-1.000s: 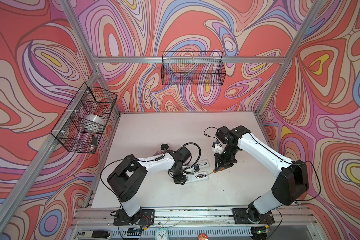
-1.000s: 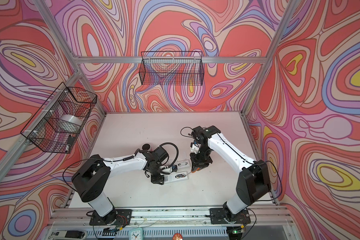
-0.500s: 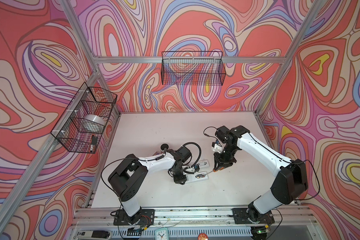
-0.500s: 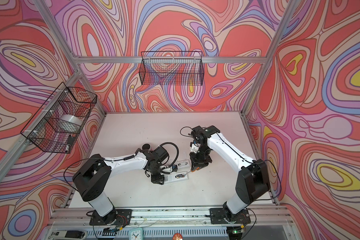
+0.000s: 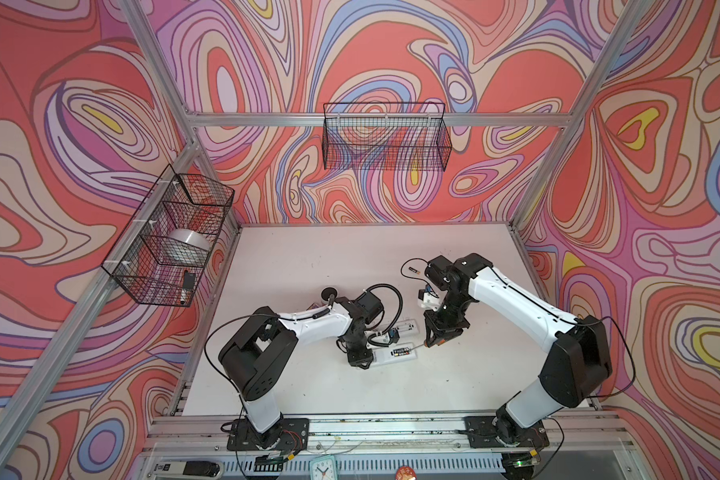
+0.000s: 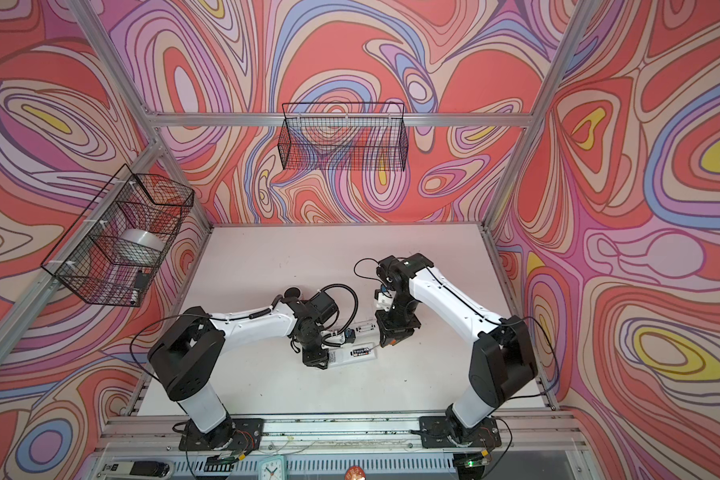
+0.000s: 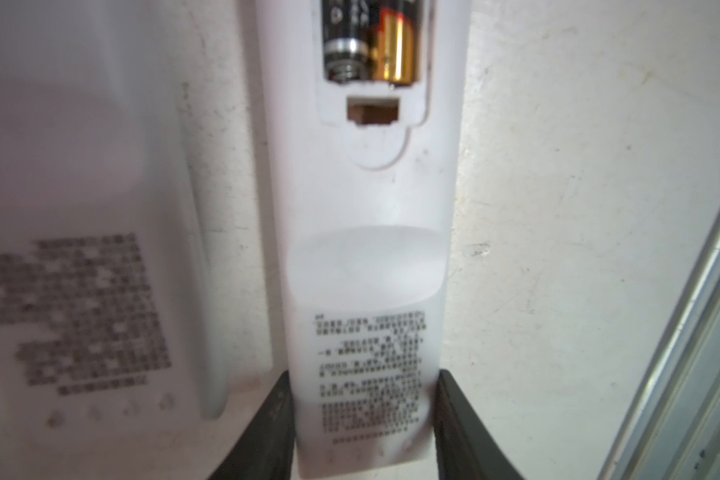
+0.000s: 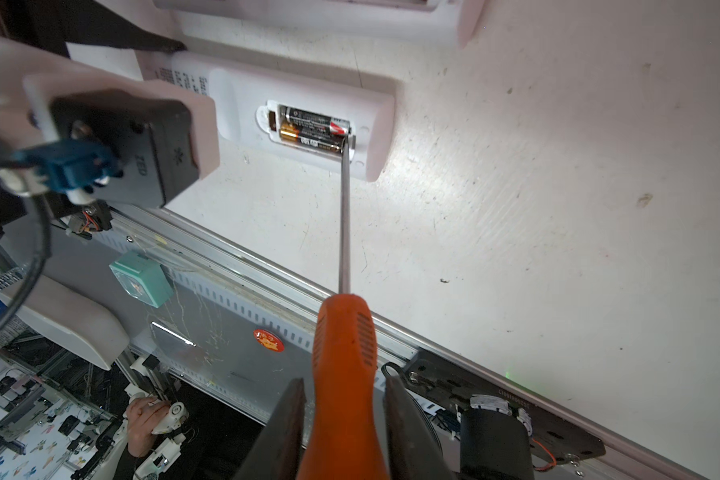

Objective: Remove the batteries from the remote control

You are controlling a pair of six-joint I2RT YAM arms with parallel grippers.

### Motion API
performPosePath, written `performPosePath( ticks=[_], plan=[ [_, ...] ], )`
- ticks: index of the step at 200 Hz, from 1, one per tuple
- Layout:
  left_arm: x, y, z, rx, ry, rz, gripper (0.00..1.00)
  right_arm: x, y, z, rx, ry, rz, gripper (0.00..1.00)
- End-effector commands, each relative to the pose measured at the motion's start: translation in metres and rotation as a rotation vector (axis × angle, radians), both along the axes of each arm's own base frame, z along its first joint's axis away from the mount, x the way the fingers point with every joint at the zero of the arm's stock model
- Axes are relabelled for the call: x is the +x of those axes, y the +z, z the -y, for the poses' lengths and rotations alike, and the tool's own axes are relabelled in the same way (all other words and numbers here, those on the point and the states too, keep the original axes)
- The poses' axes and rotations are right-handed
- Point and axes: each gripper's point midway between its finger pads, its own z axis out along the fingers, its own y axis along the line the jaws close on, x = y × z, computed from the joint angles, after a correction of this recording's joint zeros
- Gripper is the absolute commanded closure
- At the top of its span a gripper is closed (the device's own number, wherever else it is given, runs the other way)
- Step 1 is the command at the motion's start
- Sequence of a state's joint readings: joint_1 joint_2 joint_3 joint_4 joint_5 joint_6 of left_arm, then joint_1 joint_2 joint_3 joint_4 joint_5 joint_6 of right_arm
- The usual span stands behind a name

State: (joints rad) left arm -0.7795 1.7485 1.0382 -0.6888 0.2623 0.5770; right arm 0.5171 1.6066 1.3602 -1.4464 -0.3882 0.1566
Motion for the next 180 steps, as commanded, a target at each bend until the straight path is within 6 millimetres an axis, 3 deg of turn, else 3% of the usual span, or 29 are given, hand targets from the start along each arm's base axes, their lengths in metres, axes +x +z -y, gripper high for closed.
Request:
performPosePath(
  ticks=[1,79,180],
  plan=[
    [-0.023,-0.025,-0.039,0.17,-0.032,-0.094,0.79,0.01,-0.001,-0.032,0.158,0.044,0.056,1.0],
    [-0.023,-0.026,-0.038,0.172,-0.036,-0.098,0.79,0.022,0.048,-0.062,0.364,0.002,0.144,1.0],
    [-0.02,-0.037,-0.044,0.226,-0.009,-0.118,0.8,0.026,0.058,-0.059,0.325,-0.002,0.152,1.0]
  ],
)
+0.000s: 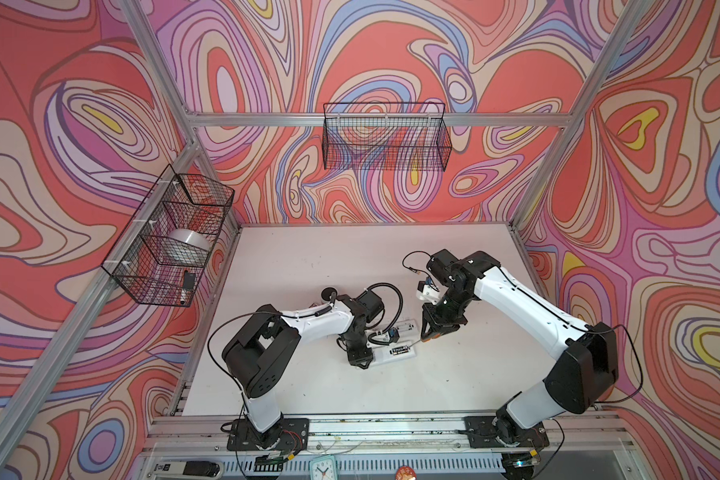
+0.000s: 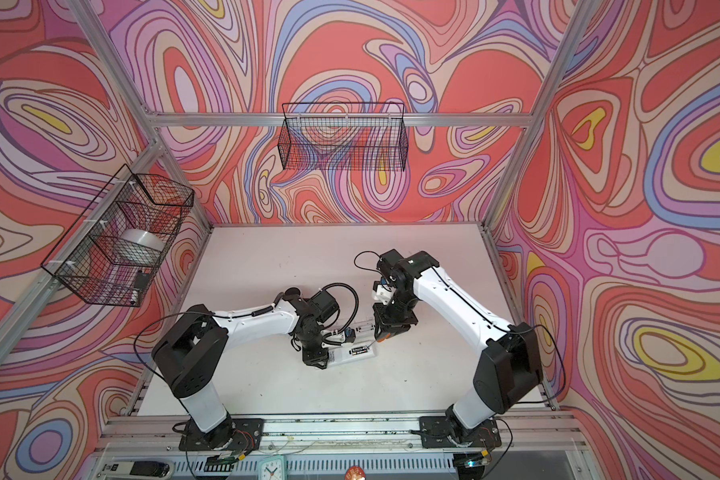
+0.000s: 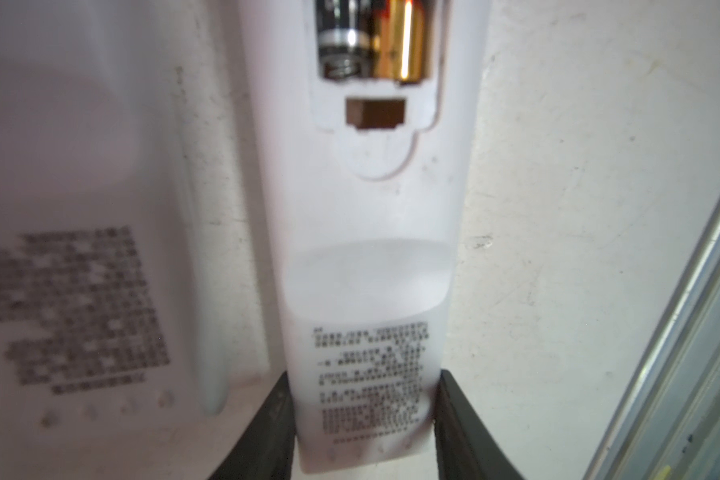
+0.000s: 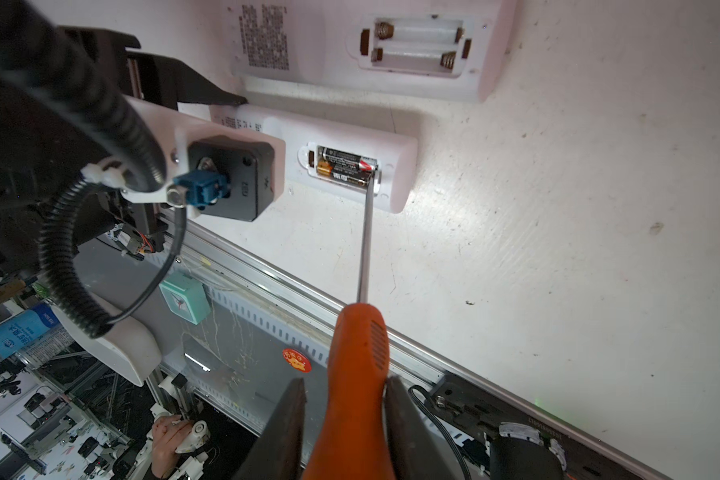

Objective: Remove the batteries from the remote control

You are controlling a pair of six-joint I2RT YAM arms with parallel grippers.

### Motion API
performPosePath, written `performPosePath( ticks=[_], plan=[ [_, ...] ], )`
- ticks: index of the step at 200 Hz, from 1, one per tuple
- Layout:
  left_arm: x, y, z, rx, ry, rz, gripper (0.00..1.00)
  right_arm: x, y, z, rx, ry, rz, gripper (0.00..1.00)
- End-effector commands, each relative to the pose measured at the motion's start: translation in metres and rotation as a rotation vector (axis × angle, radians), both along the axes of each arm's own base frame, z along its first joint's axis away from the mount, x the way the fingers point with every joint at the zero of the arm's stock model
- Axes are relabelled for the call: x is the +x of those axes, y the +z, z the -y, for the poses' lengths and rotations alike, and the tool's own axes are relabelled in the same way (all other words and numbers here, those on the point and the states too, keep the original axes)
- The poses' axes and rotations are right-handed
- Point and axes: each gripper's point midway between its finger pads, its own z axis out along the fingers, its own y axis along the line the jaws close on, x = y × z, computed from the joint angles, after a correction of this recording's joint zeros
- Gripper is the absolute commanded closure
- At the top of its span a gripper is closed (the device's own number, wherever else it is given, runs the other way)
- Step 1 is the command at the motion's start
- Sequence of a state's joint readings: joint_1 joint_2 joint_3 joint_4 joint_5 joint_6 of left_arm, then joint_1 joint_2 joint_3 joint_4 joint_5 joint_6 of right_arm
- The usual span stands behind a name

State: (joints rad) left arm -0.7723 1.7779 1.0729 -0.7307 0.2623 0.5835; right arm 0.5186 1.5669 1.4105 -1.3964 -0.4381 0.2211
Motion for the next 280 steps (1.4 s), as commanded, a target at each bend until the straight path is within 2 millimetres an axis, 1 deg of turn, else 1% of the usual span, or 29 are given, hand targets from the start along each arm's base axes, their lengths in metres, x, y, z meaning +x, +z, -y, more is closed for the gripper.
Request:
performPosePath(
  ticks=[1,28,47,62,108,124,181,218,263,280],
  plan=[
    [-0.021,-0.036,-0.042,0.202,-0.011,-0.094,0.8,0.012,0.033,-0.041,0.222,0.062,0.085,1.0],
    [-0.018,-0.035,-0.041,0.207,-0.005,-0.087,0.82,0.014,0.033,-0.043,0.225,0.06,0.084,1.0],
    [-0.018,-0.035,-0.041,0.194,0.004,-0.087,0.82,0.014,0.028,-0.04,0.205,0.058,0.076,1.0],
    [-0.017,-0.033,-0.041,0.18,0.017,-0.088,0.81,0.013,0.019,-0.031,0.145,0.052,0.064,1.0],
    [-0.013,-0.028,-0.041,0.161,0.031,-0.078,0.8,0.0,-0.002,0.0,-0.037,0.039,0.016,1.0],
    [-0.013,-0.029,-0.041,0.161,0.031,-0.079,0.8,-0.004,-0.009,0.007,-0.066,0.044,0.007,1.0],
    [-0.014,-0.028,-0.041,0.154,0.031,-0.08,0.8,-0.002,-0.014,0.01,-0.082,0.058,0.027,1.0],
    [-0.014,-0.029,-0.04,0.156,0.031,-0.084,0.8,0.003,-0.015,0.012,-0.102,0.075,0.045,1.0],
    [-0.014,-0.03,-0.04,0.157,0.033,-0.083,0.8,0.003,-0.017,0.024,-0.168,0.087,0.043,1.0],
    [-0.014,-0.03,-0.04,0.157,0.033,-0.083,0.8,0.002,-0.018,0.024,-0.161,0.091,0.039,1.0]
  ],
)
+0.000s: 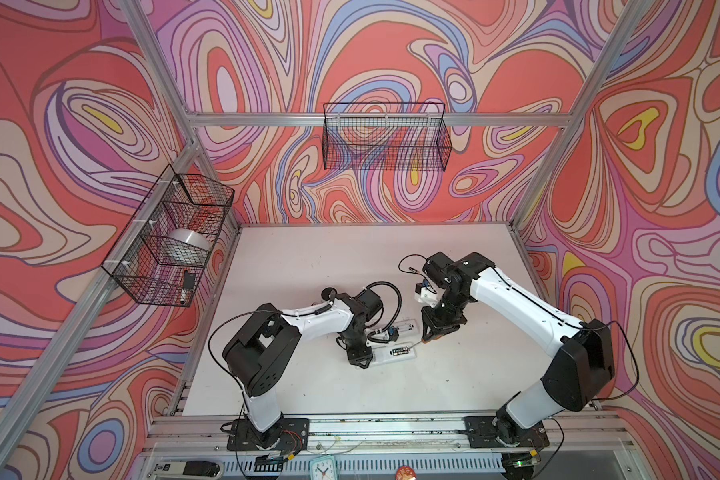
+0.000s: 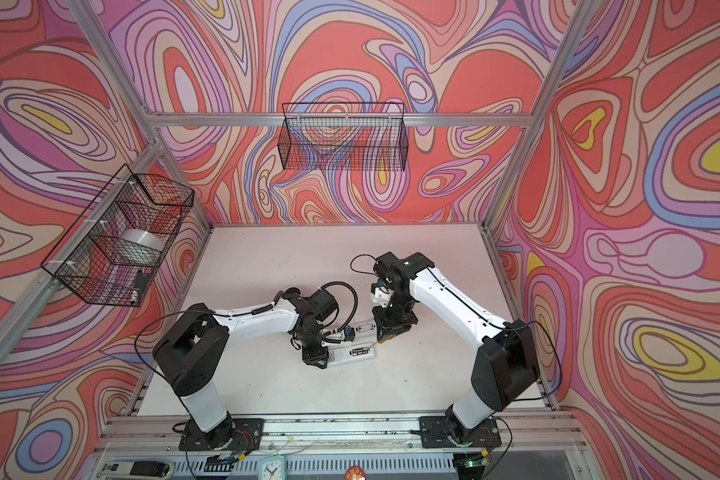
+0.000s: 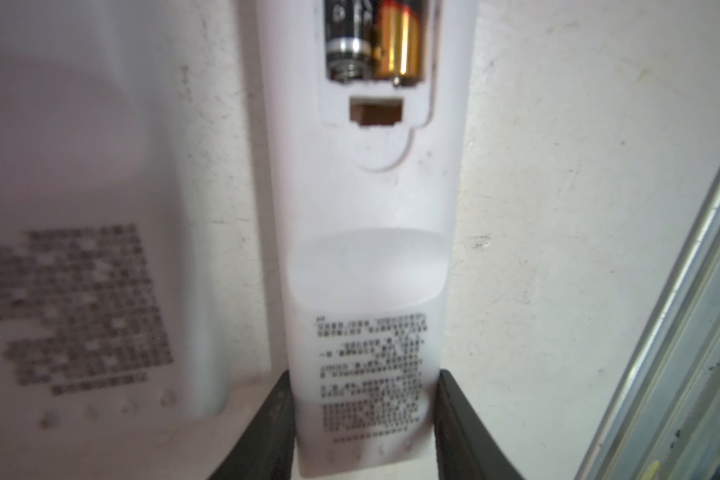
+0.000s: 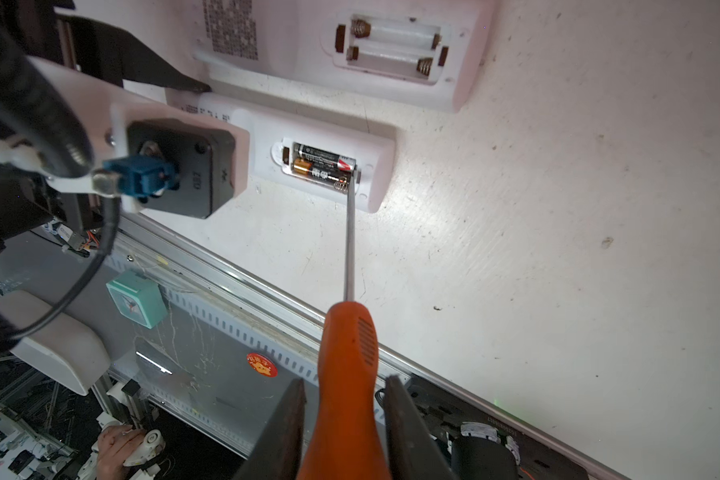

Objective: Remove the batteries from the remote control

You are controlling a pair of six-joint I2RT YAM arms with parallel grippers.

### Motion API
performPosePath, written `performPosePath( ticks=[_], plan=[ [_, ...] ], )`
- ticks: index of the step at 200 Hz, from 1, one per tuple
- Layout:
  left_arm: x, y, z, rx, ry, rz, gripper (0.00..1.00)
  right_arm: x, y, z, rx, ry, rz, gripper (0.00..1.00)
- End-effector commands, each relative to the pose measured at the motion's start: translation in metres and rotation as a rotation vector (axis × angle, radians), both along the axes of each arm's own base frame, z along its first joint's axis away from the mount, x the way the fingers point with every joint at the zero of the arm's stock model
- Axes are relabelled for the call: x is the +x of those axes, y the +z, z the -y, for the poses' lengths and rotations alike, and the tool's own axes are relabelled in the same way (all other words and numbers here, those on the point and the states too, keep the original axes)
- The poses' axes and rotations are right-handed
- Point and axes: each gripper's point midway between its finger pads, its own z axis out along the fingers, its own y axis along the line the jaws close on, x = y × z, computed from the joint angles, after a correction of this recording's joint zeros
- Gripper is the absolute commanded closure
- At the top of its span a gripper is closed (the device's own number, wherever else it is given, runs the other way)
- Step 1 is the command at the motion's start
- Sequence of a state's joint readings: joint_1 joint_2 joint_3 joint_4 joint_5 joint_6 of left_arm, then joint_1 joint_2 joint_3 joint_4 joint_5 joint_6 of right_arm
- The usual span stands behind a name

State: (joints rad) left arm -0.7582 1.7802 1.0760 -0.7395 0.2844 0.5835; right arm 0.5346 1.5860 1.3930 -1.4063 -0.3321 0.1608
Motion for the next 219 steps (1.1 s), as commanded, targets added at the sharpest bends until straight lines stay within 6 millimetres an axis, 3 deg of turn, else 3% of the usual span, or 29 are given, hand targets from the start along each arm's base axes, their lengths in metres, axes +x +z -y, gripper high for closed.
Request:
performPosePath(
  ticks=[1,61,95,122,158,178,219],
  plan=[
    [-0.014,-0.031,-0.039,0.167,0.018,-0.064,0.8,0.001,-0.002,0.01,-0.057,0.018,0.007,1.0],
    [-0.013,-0.03,-0.039,0.166,0.021,-0.06,0.8,-0.005,-0.016,0.001,-0.009,0.039,-0.04,1.0],
    [-0.013,-0.03,-0.039,0.168,0.02,-0.059,0.8,-0.007,-0.014,-0.01,0.054,0.056,-0.062,1.0],
    [-0.013,-0.031,-0.039,0.168,0.02,-0.062,0.8,-0.007,-0.002,-0.03,0.186,0.05,-0.058,1.0],
    [-0.013,-0.031,-0.039,0.171,0.018,-0.068,0.8,0.003,0.032,-0.058,0.379,0.032,0.009,1.0],
    [-0.012,-0.031,-0.038,0.173,0.021,-0.065,0.8,0.005,0.031,-0.053,0.339,0.031,0.017,1.0],
    [-0.013,-0.031,-0.039,0.173,0.024,-0.065,0.8,-0.002,0.008,-0.028,0.175,0.021,-0.025,1.0]
  ],
)
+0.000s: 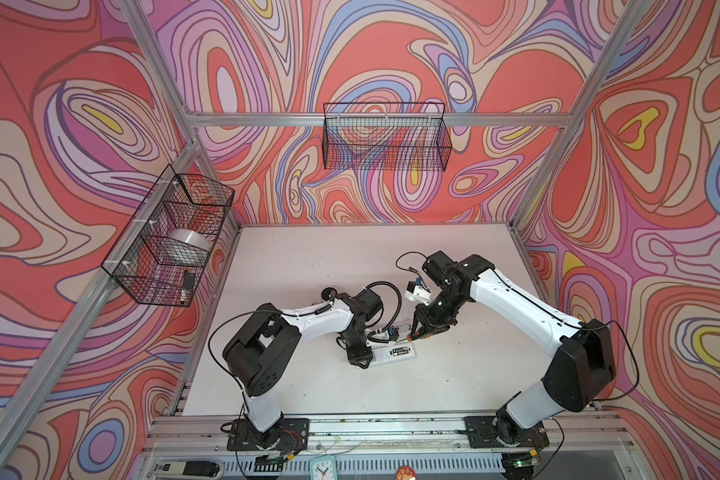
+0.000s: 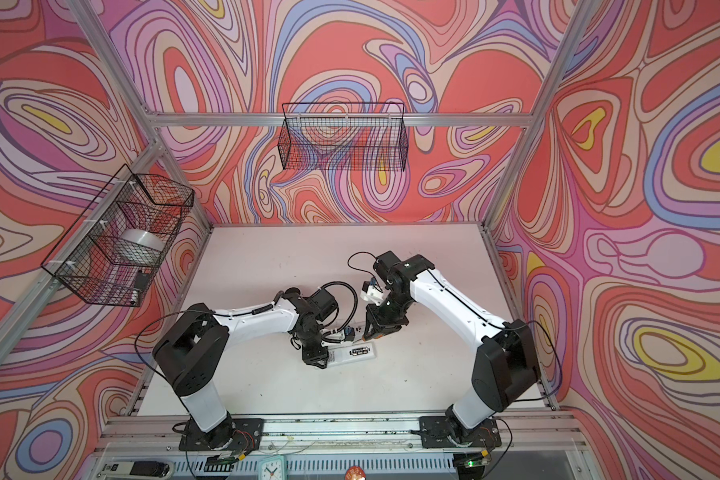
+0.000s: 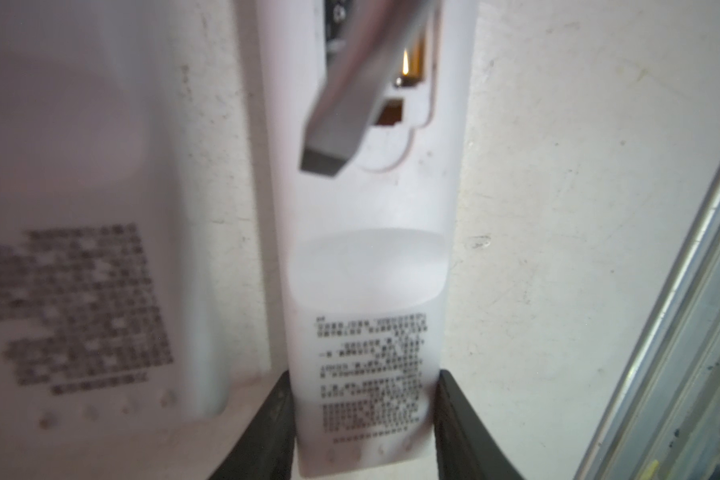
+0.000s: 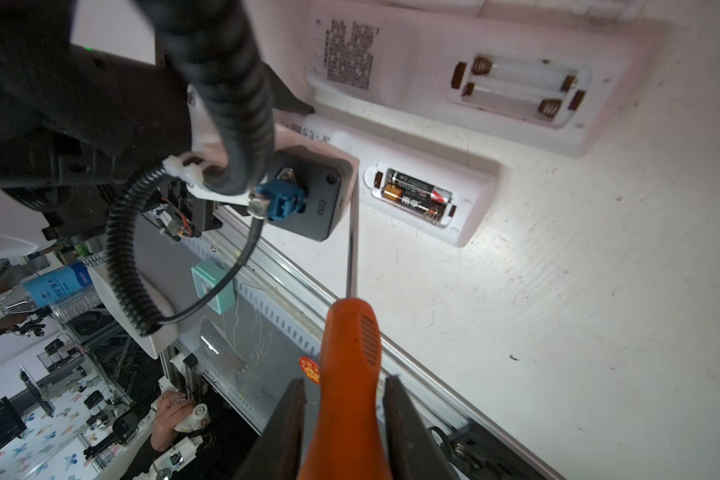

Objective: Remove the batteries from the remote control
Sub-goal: 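Lift the remote with the left gripper while the right gripper withdraws the screwdriver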

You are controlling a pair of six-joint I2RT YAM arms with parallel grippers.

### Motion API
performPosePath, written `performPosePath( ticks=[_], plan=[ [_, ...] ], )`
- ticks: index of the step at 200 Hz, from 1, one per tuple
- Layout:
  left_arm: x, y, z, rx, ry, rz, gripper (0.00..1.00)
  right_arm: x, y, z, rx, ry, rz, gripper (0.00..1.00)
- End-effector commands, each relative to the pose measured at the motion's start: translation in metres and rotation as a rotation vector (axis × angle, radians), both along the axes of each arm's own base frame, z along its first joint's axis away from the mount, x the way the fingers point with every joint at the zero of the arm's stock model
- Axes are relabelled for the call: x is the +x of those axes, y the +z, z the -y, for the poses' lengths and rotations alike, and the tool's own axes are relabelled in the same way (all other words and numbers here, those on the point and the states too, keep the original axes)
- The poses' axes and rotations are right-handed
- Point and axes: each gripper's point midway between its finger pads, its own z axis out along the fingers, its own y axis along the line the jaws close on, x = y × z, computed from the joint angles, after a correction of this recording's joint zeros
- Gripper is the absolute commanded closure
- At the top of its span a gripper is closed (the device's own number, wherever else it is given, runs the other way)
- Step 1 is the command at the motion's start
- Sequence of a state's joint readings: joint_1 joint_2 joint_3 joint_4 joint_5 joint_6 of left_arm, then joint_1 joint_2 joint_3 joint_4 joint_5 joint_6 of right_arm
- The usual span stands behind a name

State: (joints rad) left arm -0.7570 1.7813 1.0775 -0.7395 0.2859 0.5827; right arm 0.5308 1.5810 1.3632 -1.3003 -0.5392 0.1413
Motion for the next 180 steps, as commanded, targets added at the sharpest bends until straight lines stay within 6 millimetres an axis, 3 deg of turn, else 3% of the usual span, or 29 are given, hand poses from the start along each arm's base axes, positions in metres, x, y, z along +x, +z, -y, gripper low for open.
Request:
performPosePath(
  ticks=[1,61,121,180],
  plan=[
    [-0.014,-0.031,-0.04,0.175,0.022,-0.065,0.8,-0.002,-0.001,0.008,-0.048,0.005,0.005,1.0],
    [-0.011,-0.03,-0.037,0.18,0.031,-0.068,0.8,-0.005,-0.019,0.022,-0.142,0.011,-0.019,1.0],
    [-0.011,-0.03,-0.037,0.176,0.033,-0.07,0.8,0.0,-0.022,0.008,-0.129,0.033,-0.031,1.0],
    [-0.01,-0.03,-0.037,0.177,0.036,-0.064,0.8,-0.007,-0.021,0.006,-0.14,0.058,-0.059,1.0]
  ],
)
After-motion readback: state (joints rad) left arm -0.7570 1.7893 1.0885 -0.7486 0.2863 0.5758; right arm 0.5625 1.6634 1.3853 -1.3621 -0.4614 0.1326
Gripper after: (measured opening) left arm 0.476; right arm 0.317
